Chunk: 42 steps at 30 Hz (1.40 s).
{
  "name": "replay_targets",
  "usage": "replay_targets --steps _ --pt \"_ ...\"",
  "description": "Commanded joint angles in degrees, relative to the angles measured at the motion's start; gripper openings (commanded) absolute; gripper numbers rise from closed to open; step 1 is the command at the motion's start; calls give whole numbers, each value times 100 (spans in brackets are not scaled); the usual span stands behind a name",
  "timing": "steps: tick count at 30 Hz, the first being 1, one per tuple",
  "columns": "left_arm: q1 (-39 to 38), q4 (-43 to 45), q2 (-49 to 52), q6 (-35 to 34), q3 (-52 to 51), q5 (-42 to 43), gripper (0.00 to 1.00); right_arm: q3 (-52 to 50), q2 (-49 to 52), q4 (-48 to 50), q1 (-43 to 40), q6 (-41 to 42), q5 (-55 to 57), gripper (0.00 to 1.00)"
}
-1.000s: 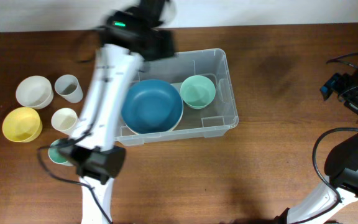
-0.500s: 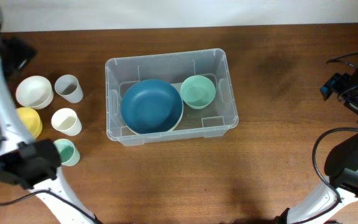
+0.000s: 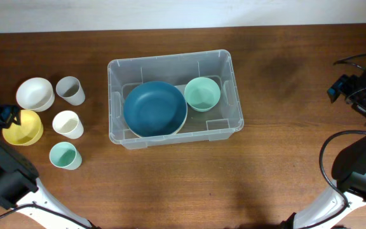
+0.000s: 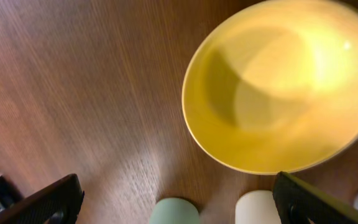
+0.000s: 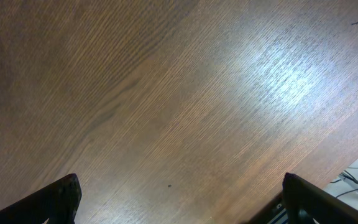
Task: Pack container
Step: 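Grasp the yellow bowl rim with the left gripper and lift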
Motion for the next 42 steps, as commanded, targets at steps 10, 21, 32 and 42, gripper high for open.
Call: replay_targets --steps 10,21,32,42 --pt "109 1158 -61 -55 -1274 -15 99 -20 -2 2 -9 42 33 99" --pt "109 1414 -44 -57 -1443 -79 54 -20 -2 2 -9 42 33 99" --pt "109 1499 -35 -59 -1506 -225 47 -20 -2 2 -9 42 33 99" --pt "109 1711 -35 -57 -1602 -315 44 -20 -2 2 -9 42 33 99"
